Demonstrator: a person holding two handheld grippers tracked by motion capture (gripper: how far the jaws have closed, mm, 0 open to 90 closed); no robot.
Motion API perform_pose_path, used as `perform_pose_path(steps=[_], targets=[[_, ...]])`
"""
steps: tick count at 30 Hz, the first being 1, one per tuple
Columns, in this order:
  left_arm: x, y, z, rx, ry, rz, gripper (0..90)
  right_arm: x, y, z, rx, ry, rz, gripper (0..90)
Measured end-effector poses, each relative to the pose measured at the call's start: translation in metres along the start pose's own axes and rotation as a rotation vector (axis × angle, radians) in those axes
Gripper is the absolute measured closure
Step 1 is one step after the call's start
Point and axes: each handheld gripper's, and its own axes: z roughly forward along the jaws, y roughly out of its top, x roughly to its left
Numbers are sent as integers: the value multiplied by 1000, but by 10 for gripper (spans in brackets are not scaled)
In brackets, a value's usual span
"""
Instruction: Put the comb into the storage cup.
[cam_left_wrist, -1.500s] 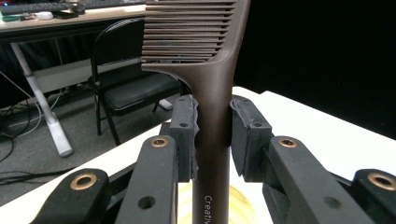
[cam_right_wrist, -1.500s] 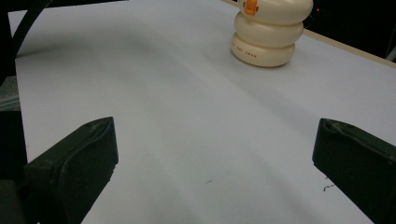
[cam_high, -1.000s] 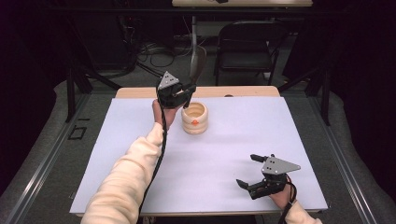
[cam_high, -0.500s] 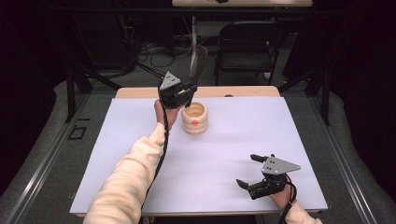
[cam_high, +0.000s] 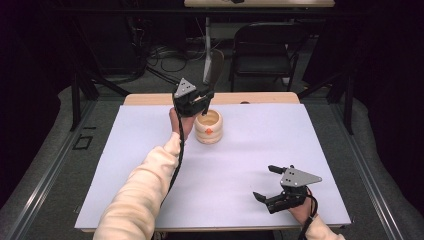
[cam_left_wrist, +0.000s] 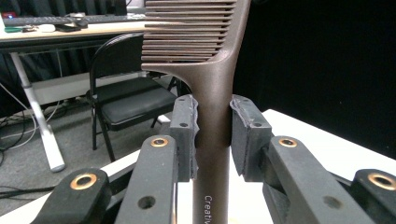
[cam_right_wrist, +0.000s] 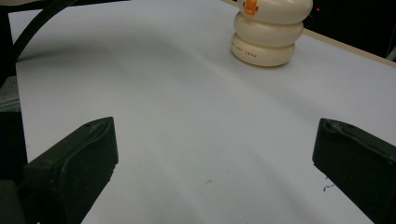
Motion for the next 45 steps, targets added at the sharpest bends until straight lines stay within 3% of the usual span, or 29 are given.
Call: perform_pose_path(steps=[30, 45], targets=[[2, -20, 10, 59, -20, -4, 727, 0, 0, 0, 0, -2, -2, 0], [5, -26, 11, 120, -39, 24, 727, 0, 0, 0, -3, -2, -5, 0]])
